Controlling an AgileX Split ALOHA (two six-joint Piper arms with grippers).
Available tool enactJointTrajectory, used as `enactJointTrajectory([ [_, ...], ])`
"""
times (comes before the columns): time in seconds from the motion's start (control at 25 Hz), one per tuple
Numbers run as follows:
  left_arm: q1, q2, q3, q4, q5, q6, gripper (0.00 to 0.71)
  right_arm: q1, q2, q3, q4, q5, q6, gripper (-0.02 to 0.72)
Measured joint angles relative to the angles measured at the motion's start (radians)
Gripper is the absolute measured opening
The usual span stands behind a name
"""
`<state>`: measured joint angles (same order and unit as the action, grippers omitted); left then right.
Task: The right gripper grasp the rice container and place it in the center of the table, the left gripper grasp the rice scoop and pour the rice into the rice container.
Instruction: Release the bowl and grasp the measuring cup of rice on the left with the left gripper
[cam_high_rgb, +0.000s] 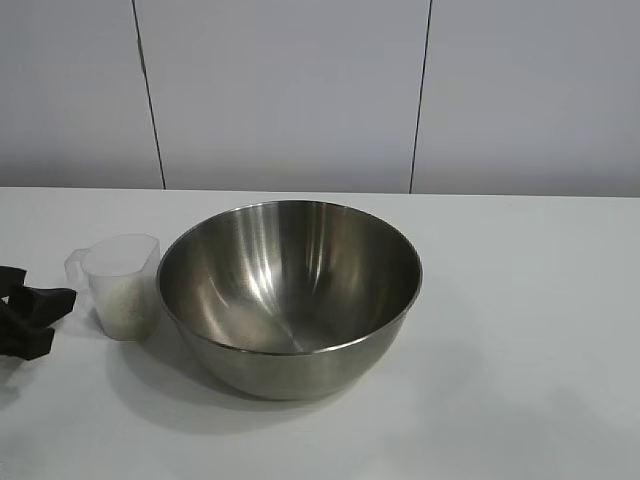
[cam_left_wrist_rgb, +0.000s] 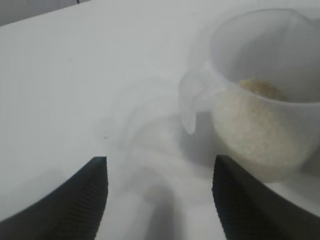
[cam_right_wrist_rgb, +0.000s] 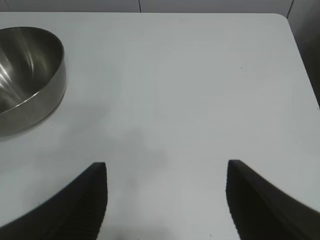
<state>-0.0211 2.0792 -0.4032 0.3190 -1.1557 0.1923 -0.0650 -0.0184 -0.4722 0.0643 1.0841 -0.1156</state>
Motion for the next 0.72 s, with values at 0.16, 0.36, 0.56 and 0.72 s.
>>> enactJointTrajectory([
  [0.16, 0.0, 0.03, -0.011, 0.0, 0.004, 0.0, 0.444, 0.0, 0.0, 0.0, 0.0, 0.0, 0.0, 0.463],
  [0.36, 0.0, 0.048, -0.037, 0.0, 0.002, 0.0, 0.444, 0.0, 0.0, 0.0, 0.0, 0.0, 0.001, 0.463],
  [0.56, 0.0, 0.051, -0.061, 0.0, 0.004, 0.0, 0.444, 0.0, 0.0, 0.0, 0.0, 0.0, 0.001, 0.463],
  [0.72, 0.0, 0.051, -0.072, 0.002, 0.004, 0.0, 0.428, 0.0, 0.0, 0.0, 0.0, 0.0, 0.001, 0.463],
])
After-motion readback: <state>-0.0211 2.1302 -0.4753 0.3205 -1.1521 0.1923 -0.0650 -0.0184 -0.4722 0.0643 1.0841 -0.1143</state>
